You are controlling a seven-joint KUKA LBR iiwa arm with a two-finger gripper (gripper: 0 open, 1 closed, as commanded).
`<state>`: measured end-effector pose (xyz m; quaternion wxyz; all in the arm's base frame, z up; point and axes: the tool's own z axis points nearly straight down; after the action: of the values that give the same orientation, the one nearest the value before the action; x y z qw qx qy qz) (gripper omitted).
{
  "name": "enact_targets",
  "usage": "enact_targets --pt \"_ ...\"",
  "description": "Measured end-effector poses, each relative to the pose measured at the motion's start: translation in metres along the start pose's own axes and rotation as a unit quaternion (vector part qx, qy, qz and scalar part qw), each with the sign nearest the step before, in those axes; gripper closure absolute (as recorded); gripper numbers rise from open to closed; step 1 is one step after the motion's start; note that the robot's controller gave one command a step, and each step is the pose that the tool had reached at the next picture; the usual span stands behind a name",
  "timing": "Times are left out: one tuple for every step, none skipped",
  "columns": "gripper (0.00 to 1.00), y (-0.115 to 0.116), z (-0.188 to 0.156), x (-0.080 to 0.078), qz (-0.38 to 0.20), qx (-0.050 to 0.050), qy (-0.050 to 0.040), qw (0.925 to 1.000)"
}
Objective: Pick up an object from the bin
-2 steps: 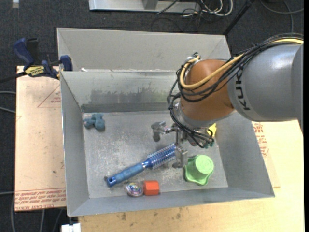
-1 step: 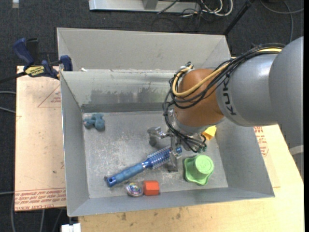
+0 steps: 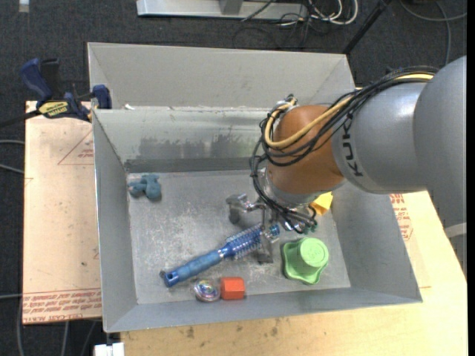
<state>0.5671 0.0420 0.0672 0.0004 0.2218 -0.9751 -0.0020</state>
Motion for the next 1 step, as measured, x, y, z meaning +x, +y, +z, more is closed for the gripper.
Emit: enact_targets --pt "1.0 -0.0001 -0.0002 -0.0005 0.0 0.0 -0.0005 1.0"
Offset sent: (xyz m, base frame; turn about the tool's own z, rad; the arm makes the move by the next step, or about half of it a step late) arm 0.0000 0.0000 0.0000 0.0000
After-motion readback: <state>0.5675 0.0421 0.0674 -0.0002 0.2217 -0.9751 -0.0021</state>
